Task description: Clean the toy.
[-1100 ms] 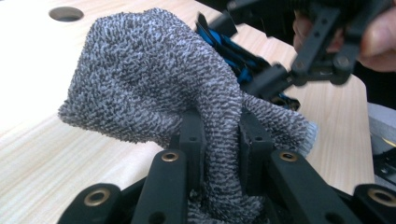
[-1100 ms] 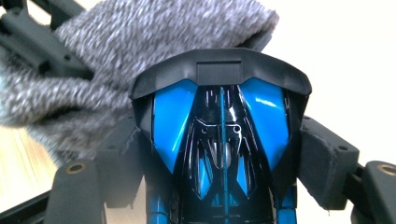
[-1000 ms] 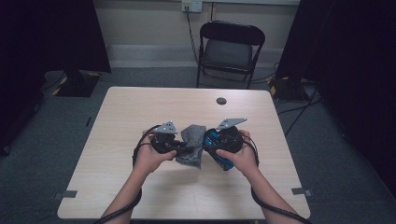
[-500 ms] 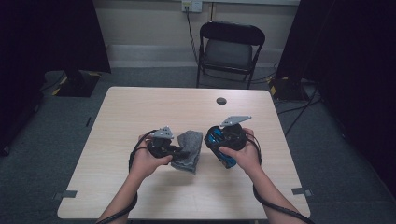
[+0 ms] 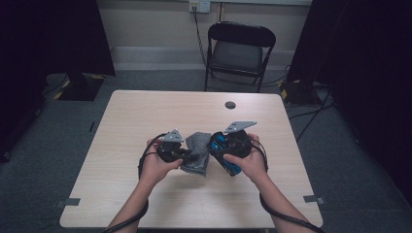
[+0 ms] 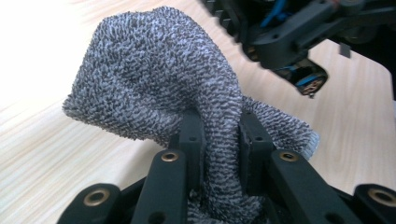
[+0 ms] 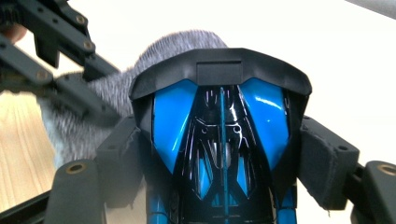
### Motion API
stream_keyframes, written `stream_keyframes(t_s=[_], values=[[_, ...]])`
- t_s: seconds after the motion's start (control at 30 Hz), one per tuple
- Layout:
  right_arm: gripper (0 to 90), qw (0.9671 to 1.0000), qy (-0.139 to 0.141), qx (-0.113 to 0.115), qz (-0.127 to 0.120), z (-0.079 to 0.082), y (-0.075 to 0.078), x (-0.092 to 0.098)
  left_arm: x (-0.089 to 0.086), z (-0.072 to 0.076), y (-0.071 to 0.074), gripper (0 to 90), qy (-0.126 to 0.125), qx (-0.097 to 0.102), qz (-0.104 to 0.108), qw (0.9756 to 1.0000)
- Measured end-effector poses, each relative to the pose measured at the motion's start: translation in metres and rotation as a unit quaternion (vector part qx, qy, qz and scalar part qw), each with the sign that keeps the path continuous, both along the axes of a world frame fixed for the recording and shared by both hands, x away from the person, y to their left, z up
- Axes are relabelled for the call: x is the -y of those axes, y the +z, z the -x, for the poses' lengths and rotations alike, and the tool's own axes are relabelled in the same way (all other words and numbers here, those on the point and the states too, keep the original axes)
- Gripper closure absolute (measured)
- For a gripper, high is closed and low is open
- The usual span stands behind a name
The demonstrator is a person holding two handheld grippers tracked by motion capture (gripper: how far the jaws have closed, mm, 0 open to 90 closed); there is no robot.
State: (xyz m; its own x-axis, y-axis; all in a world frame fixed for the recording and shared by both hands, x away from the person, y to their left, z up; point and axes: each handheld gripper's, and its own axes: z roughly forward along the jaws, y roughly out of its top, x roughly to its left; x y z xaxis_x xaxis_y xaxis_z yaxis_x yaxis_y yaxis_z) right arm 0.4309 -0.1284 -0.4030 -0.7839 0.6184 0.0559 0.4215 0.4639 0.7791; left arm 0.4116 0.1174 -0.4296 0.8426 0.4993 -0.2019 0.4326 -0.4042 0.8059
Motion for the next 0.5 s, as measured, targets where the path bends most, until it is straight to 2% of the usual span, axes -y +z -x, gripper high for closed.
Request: stream_keyframes(t_s=[0.23, 0.5], values=[[25.3, 1.0000, 0.000, 0.000, 0.008, 0.000, 0.001, -0.007, 0.013, 0.004, -0.001, 74.8, -0.019, 0.000, -0.002, 0.9998], [25.3, 1.0000, -0.003, 0.001, 0.001, -0.001, 0.001, -0.007, 0.016, 0.004, -0.004, 74.8, -0.018, -0.007, 0.010, 0.9998]])
